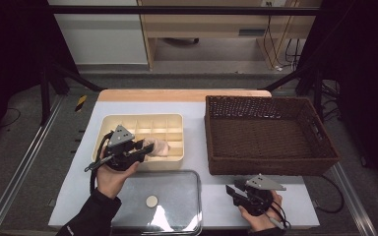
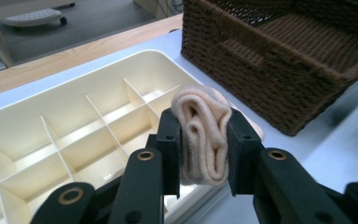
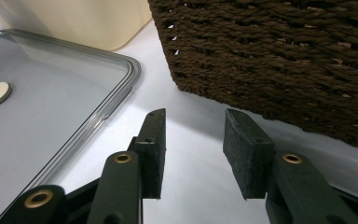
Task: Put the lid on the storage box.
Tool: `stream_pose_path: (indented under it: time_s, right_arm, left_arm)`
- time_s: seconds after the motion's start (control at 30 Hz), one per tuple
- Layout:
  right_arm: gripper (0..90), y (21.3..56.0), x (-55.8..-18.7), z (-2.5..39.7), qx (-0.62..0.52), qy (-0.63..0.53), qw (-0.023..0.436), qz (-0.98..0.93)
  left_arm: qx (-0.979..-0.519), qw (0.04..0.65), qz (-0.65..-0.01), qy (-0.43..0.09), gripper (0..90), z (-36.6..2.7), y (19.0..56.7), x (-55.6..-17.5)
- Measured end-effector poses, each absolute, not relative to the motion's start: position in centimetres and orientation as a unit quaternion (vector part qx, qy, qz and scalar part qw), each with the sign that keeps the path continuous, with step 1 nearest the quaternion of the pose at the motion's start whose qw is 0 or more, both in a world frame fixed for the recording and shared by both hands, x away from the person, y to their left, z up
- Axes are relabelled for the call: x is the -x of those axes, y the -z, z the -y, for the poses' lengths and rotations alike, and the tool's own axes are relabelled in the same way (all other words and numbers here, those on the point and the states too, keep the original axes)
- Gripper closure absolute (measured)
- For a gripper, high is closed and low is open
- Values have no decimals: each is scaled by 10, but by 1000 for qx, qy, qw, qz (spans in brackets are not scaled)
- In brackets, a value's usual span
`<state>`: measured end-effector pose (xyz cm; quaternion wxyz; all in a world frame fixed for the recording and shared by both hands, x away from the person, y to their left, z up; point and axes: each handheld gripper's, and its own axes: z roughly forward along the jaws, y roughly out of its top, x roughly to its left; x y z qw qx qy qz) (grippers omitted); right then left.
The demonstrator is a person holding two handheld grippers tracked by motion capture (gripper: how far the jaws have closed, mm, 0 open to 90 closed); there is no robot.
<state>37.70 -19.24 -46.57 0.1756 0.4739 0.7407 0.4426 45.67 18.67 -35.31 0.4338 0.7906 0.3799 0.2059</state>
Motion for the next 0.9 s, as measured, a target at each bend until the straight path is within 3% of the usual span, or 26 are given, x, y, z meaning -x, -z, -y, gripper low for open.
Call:
stream_pose_path:
  time_s: [0.57,0.9]
  right_arm:
    - [600,470,-379,192,-472,-433,171,-748]
    - [600,474,-381,191,-474,-428,164,-752]
  left_arm:
    - [-828,336,-399,-205,699,-183,383,-486]
    - [-852,292,-393,-186,699,-161,405,-497]
